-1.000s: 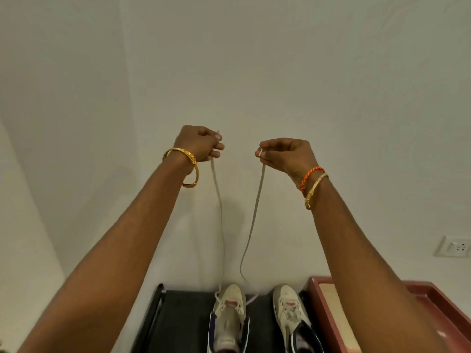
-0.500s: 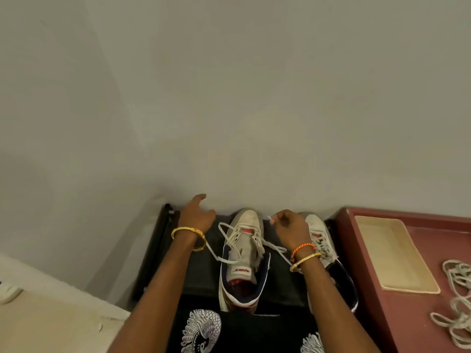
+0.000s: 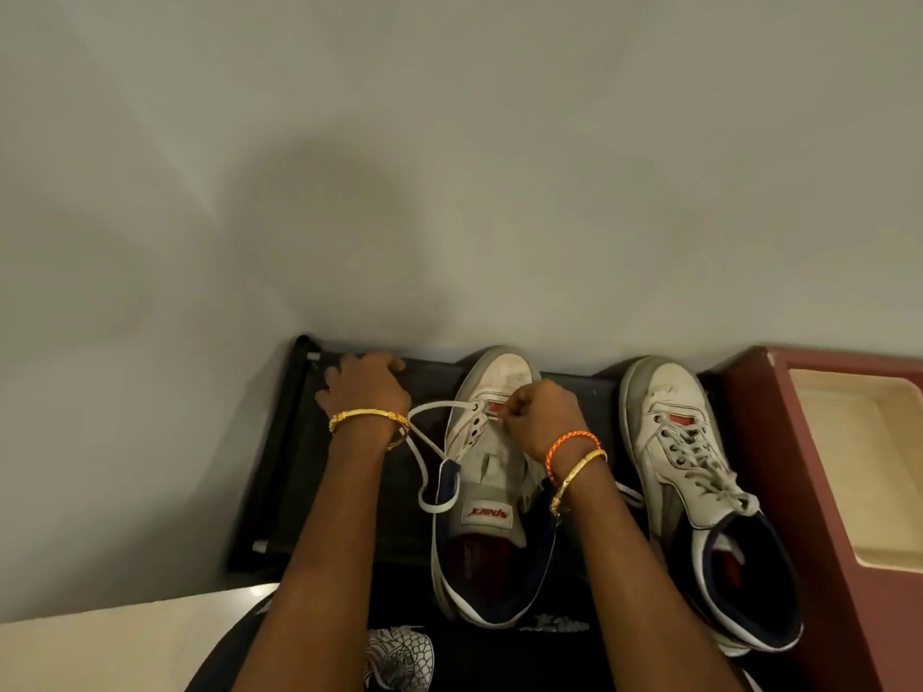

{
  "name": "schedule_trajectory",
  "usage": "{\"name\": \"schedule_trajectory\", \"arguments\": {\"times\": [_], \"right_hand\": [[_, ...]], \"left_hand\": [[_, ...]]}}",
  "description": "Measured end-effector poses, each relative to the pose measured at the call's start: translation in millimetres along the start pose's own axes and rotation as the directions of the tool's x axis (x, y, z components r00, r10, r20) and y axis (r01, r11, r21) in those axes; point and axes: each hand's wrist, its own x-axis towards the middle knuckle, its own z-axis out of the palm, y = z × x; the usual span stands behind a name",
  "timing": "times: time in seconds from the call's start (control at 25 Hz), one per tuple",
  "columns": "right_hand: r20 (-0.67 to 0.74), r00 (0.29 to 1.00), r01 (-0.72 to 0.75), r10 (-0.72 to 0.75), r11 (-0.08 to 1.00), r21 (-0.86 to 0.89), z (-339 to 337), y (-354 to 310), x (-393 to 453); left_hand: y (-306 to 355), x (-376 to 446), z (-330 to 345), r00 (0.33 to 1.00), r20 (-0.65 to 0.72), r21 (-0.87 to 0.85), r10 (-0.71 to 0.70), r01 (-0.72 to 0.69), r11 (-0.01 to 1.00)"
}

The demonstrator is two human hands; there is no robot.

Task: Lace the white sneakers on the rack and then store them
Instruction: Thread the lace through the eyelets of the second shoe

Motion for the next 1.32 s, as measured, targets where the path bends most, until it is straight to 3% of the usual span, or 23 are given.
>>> {"name": "schedule_trajectory", "arguments": {"times": [0.12,0.24,0.4,0.72,1.08,1.32], "right_hand": [[-0.005,1.0,0.014,-0.014,0.996,-0.086,8.4,-3.4,2.5],[-0.028,0.999,-0.024,0.021,0.994,-0.105,11.7,-5.0,-0.9],[-0.02,0.999,-0.05,0.048,0.988,-0.145,13.6,-10.3,-4.4],[-0.017,0.994,-0.105,0.104,0.993,-0.056,14.9,-10.9,-5.0],[-0.012,0.981,-0.192,0.193,0.979,0.065,20.7,-1.2,4.0],[0.001,0.973,-0.231,0.231,0.973,-0.004,17.6,-4.6,-0.1]], "left_hand": [[9.8,-8.6,3.4,0.972,0.161,-0.272,0.169,-0.121,0.955],[16.7,-18.0,18.8,0.922,0.297,-0.244,0.247,-0.177,0.954],[13.7,-10.7,30.7,0.945,0.27,-0.226,0.184,-0.124,0.966],[14.5,-13.4,26.6,0.935,0.226,-0.261,0.275,-0.214,0.941],[18.5,-19.2,23.1,0.856,0.404,-0.199,0.322,-0.262,0.945],[11.4,-15.0,18.9,0.863,0.447,-0.374,0.235,-0.059,0.925]]}}
